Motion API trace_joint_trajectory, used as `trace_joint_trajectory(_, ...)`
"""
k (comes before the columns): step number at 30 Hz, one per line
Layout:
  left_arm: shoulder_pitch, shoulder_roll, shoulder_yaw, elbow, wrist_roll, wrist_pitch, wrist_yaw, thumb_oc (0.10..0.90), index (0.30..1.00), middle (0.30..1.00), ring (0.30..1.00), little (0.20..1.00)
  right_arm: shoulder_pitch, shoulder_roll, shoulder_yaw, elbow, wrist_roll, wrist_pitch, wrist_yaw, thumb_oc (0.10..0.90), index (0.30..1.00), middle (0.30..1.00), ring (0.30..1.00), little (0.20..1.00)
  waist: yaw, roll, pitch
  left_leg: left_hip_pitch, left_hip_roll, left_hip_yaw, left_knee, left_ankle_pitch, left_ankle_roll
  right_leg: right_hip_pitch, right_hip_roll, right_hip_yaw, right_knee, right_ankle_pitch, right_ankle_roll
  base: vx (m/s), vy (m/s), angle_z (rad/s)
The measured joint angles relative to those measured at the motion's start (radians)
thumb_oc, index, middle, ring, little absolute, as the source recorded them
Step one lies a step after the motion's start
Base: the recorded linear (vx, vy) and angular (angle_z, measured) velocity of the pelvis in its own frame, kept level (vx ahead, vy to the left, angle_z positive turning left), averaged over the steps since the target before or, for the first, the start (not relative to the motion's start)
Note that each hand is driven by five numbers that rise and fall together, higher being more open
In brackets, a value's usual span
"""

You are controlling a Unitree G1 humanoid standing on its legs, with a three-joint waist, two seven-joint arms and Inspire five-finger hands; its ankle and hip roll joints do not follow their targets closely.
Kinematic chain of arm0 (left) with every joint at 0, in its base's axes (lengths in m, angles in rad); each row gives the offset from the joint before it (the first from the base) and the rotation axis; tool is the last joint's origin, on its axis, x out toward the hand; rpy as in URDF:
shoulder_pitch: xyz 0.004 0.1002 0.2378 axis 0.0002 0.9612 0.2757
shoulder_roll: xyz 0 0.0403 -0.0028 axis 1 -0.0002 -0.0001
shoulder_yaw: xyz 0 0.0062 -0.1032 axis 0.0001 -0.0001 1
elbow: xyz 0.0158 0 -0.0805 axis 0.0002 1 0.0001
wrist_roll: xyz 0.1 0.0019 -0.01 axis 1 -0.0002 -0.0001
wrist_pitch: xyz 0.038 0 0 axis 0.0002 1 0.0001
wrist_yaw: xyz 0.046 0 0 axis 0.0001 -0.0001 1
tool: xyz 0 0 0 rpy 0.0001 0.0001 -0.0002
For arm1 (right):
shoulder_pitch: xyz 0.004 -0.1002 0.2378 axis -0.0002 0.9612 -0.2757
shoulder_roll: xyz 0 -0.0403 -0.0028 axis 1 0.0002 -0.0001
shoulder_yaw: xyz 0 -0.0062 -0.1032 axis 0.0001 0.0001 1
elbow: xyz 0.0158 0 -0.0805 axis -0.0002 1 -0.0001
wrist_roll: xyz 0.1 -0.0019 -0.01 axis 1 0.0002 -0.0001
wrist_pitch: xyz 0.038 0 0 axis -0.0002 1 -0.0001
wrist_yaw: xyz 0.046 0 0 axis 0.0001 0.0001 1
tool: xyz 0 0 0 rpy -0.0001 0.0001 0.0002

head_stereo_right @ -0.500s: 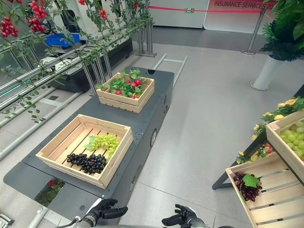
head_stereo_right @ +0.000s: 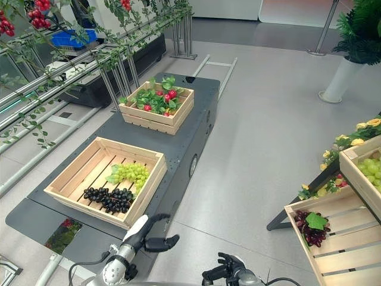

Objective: Pick up the fruits from the basket on one side to the basket on the other side

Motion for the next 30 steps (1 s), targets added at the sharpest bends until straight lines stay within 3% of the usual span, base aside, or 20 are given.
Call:
trace_joint_trajectory(4,-0.002,0.015,0.031,-0.078,-0.038,-0.019,0.008,0.8,0.9,0.9,0.9,0.9,0.002,-0.015,0.0,-0.021,0.038,0.001,0.0,0.8,0.9,0.9,0.9,0.9,0.0,0.01,0.008,-0.002,0.001,-0.018,0.006,0.003,-0.004,0.004,0.001,-0.019,0.0,-0.002,-0.002,0.04,-0.062,0.12)
trace_joint_trajectory(10,0.022,0.058,0.21,-0.355,-0.22,-0.015,0.025,0.8,0.9,0.9,0.9,0.9,0.019,-0.032,-0.005,-0.149,0.076,-0.003,-0.001,0.8,0.9,0.9,0.9,0.9,0.016,0.014,0.04,-0.007,0.007,-0.043,0.025,0.009,-0.012,0.022,0.003,-0.046,0.0,-0.012,-0.005,0.04,-0.082,0.15)
trace_joint_trajectory(11,0.017,0.052,0.27,-0.43,-0.296,-0.018,0.026,0.8,0.9,0.9,0.9,0.9,0.022,-0.032,-0.005,-0.171,0.076,-0.005,-0.001,0.8,0.9,0.9,0.9,0.9,0.027,0.005,0.051,-0.027,0.004,-0.052,0.057,0.007,-0.018,0.022,0.003,-0.05,0.0,-0.016,-0.01,-0.06,-0.088,0.39)
trace_joint_trajectory(13,-0.033,0.046,0.345,-0.478,-0.4,-0.027,0.022,0.8,0.9,0.9,0.9,0.9,0.01,-0.03,-0.006,-0.174,0.076,-0.009,0.0,0.8,0.9,0.9,0.9,0.9,0.051,-0.035,0.083,-0.137,-0.03,-0.085,0.246,-0.004,-0.04,0.02,-0.023,-0.052,0.002,-0.02,-0.02,-0.02,0.018,0.46)
trace_joint_trajectory(14,-0.059,0.048,0.382,-0.476,-0.441,-0.039,0.036,0.8,0.9,0.9,0.9,0.9,0.002,-0.032,-0.005,-0.172,0.085,-0.01,0.005,0.8,0.9,0.9,0.9,0.9,0.073,-0.064,0.112,-0.204,-0.058,-0.089,0.376,0.022,-0.079,0.034,-0.049,-0.059,0.005,-0.017,-0.027,0.05,0.132,0.35)
trace_joint_trajectory(15,-0.061,0.048,0.398,-0.473,-0.449,-0.042,0.047,0.8,0.9,0.9,0.9,0.9,0.004,-0.035,-0.005,-0.172,0.094,-0.014,0.005,0.8,0.9,0.9,0.9,0.9,0.074,-0.07,0.122,-0.22,-0.062,-0.085,0.396,0.015,-0.079,0.045,-0.056,-0.072,0.001,-0.017,-0.028,0.09,0.198,0.43)
trace_joint_trajectory(18,-0.08,0.053,0.411,-0.464,-0.417,-0.04,0.142,0.8,0.9,0.9,0.9,0.9,0.006,-0.053,-0.016,-0.161,0.165,-0.074,0.005,0.8,0.9,0.9,0.9,0.9,0.058,-0.046,0.138,-0.192,-0.018,0.034,0.16,0.021,-0.078,0.061,-0.047,-0.155,0.001,-0.027,-0.028,0.12,0.222,0.6)
trace_joint_trajectory(20,-0.109,0.079,0.4,-0.464,-0.331,0.0,0.207,0.8,0.9,0.9,0.9,0.9,-0.008,-0.059,-0.017,-0.162,0.217,-0.11,0.005,0.8,0.9,0.9,0.9,0.9,0.063,-0.028,0.142,-0.168,-0.015,-0.002,0.073,0.024,-0.081,0.054,-0.043,-0.151,0.001,-0.022,-0.021,0.19,0.254,0.26)
trace_joint_trajectory(23,-0.12,0.132,0.401,-0.464,-0.25,0.076,0.244,0.8,0.9,0.9,0.9,0.9,0.001,-0.049,-0.035,-0.178,0.285,-0.15,0.007,0.8,0.9,0.9,0.9,0.9,0.051,-0.024,0.139,-0.081,-0.011,0.0,0.018,0.022,-0.078,0.054,-0.042,-0.152,0.002,-0.024,-0.002,0.2,0.223,-0.05)
trace_joint_trajectory(25,-0.131,0.196,0.401,-0.466,-0.153,0.134,0.245,0.8,0.9,0.9,0.9,0.9,0.016,-0.029,-0.091,-0.181,0.323,-0.161,0.008,0.8,0.9,0.9,0.9,0.9,0.048,-0.023,0.14,-0.046,-0.019,-0.019,0.006,0.081,0.018,0.053,-0.046,-0.152,0.009,-0.02,0.018,0.2,0.242,-0.07)
trace_joint_trajectory(28,-0.145,0.28,0.39,-0.468,-0.032,0.212,0.236,0.8,0.9,0.9,0.9,0.9,0.045,-0.018,-0.097,-0.181,0.351,-0.163,0.011,0.8,0.9,0.9,0.9,0.9,0.049,-0.034,0.14,-0.036,-0.048,-0.019,0.007,0.067,0.049,0.039,-0.082,-0.158,0.07,-0.04,0.041,0.12,0.205,0.06)
trace_joint_trajectory(30,-0.158,0.362,0.386,-0.471,0.039,0.252,0.235,0.8,0.9,0.9,0.9,0.9,0.058,-0.01,-0.088,-0.183,0.351,-0.162,0.018,0.8,0.9,0.9,0.9,0.9,0.047,-0.03,0.143,-0.027,-0.063,-0.015,0.007,0.057,0.067,-0.034,-0.119,-0.154,0.251,-0.097,0.071,0.07,0.153,0.03)
